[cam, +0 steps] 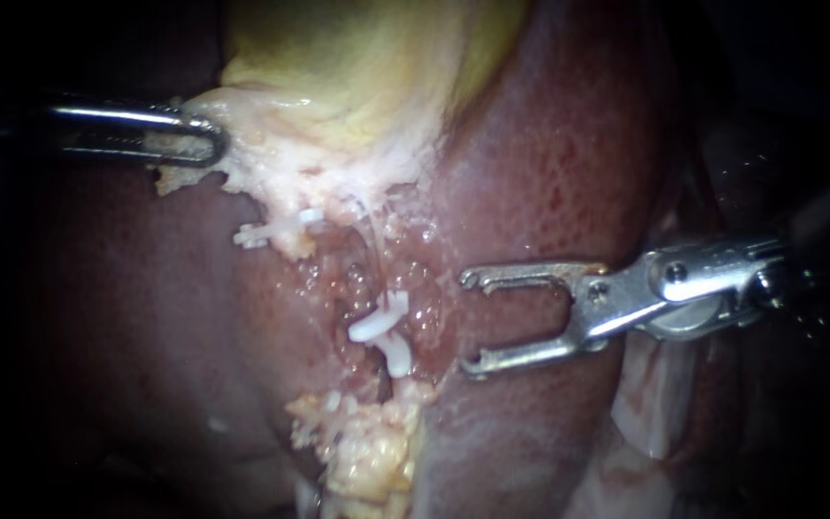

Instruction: Going back second clip right tube

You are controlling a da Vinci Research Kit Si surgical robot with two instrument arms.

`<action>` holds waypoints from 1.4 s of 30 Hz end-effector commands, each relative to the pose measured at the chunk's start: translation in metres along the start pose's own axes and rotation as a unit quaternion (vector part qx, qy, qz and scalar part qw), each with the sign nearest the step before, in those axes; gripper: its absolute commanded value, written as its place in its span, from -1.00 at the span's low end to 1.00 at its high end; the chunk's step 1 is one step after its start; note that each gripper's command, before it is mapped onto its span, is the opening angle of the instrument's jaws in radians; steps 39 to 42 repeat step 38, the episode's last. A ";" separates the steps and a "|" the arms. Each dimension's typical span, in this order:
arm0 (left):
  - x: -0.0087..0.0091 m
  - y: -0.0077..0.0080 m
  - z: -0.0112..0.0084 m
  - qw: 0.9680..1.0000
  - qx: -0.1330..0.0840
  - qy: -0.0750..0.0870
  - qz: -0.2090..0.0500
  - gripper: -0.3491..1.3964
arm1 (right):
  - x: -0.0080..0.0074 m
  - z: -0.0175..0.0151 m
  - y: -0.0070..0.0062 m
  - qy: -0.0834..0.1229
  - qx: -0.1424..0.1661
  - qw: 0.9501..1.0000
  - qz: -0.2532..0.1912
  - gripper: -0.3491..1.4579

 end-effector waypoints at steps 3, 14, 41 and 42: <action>0.0000 0.0000 0.0000 1.000 0.000 0.000 0.000 -1.00 | 0.0005 -0.0013 0.0000 0.000 -0.007 1.000 -0.005 -0.06; -0.0010 -0.0003 0.0018 1.000 0.002 0.001 0.003 -1.00 | 0.0017 -0.0038 0.0006 -0.004 -0.028 1.000 -0.010 -0.06; -0.0044 -0.0029 0.0073 1.000 -0.008 -0.005 0.010 -1.00 | 0.0017 -0.0036 0.0005 -0.004 -0.028 1.000 -0.010 -0.06; -0.0044 -0.0029 0.0073 1.000 -0.008 -0.005 0.010 -1.00 | 0.0017 -0.0036 0.0005 -0.004 -0.028 1.000 -0.010 -0.06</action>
